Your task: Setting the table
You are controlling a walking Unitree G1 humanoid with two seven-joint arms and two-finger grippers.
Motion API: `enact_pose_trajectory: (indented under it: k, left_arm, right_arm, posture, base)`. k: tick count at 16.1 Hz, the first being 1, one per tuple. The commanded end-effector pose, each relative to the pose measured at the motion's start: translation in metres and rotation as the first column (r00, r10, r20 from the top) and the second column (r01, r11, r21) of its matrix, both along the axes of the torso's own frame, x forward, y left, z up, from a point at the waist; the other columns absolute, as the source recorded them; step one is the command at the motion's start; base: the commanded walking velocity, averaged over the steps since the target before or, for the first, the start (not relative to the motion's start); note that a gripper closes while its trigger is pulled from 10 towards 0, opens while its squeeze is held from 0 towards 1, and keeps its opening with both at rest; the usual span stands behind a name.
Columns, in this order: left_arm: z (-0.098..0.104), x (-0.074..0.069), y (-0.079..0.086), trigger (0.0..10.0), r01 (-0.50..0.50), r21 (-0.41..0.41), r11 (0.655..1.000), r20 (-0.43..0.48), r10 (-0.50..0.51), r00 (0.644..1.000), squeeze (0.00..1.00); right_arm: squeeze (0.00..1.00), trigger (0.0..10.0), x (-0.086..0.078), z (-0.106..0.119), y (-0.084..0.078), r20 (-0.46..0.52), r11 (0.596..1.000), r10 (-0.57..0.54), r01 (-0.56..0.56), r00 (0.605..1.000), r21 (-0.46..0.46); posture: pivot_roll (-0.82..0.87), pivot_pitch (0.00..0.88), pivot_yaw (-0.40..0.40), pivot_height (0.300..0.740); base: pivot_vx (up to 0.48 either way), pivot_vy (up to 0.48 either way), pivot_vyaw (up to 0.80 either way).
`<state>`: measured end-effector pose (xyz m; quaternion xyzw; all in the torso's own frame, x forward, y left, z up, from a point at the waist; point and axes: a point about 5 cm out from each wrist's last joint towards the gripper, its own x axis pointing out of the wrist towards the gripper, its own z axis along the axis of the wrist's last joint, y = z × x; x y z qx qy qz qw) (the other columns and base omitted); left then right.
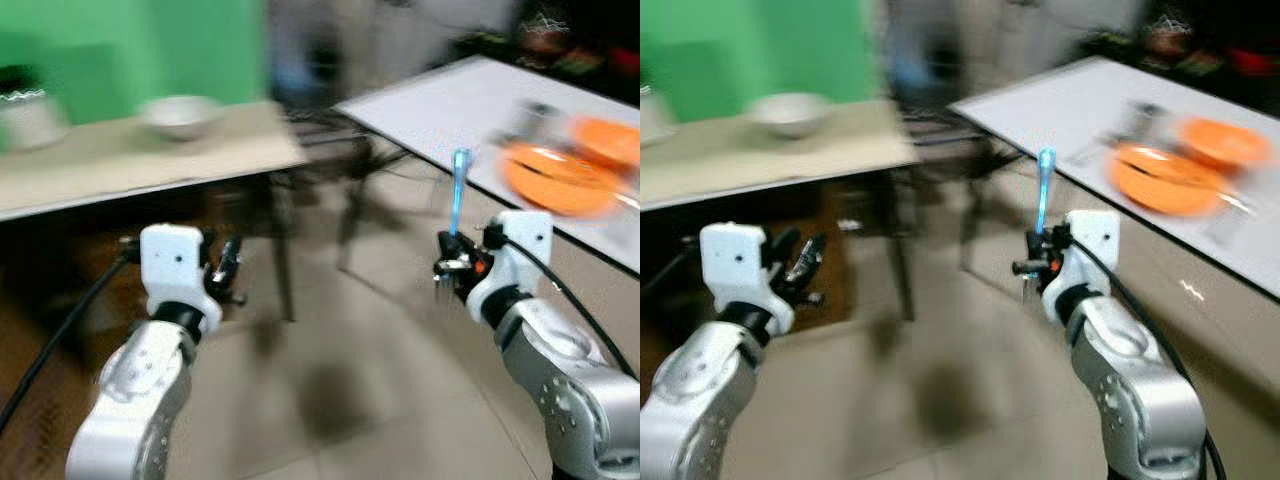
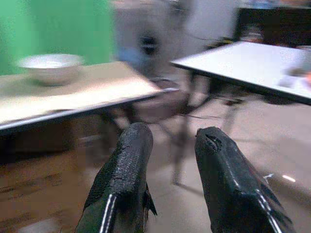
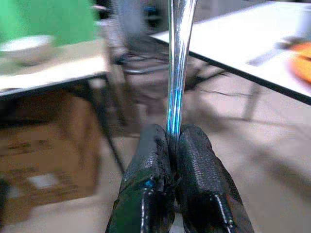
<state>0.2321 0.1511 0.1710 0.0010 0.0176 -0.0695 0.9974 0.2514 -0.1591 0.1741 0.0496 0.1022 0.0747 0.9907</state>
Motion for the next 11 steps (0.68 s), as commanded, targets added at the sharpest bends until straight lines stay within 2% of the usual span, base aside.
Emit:
enact_pose_trajectory:
  k: [1, 8, 11]
  left_arm:
    - [0.0000, 0.0003, 0.0036, 10.0, -0.027, 0.005, 1.000, -0.004, 0.027, 1.000, 0.00]
    - [0.0020, 0.0009, 0.0069, 10.0, -0.044, 0.012, 0.999, 0.017, 0.044, 0.999, 0.00]
    - [0.0015, 0.0006, 0.0072, 10.0, -0.043, 0.007, 0.999, 0.011, 0.043, 0.999, 0.00]
  right_arm:
    - [0.00, 10.0, 0.0006, 0.0037, 0.0013, 0.010, 1.000, 0.004, -0.004, 1.000, 0.001]
    - [0.00, 10.0, -0.0004, 0.0012, 0.0021, -0.004, 1.000, 0.000, 0.000, 1.000, -0.010]
    - [0.00, 10.0, -0.0010, -0.0003, 0.0013, -0.008, 1.000, -0.004, 0.003, 1.000, -0.030]
  posture:
    - [-0.09, 0.000, -0.013, 0.740]
    - [-0.09, 0.000, -0.014, 0.740]
    - [-0.09, 0.000, -0.015, 0.740]
  base:
    - [0.000, 0.000, -0.80]
    - [0.000, 0.000, -0.80]
    - [0.000, 0.000, -0.15]
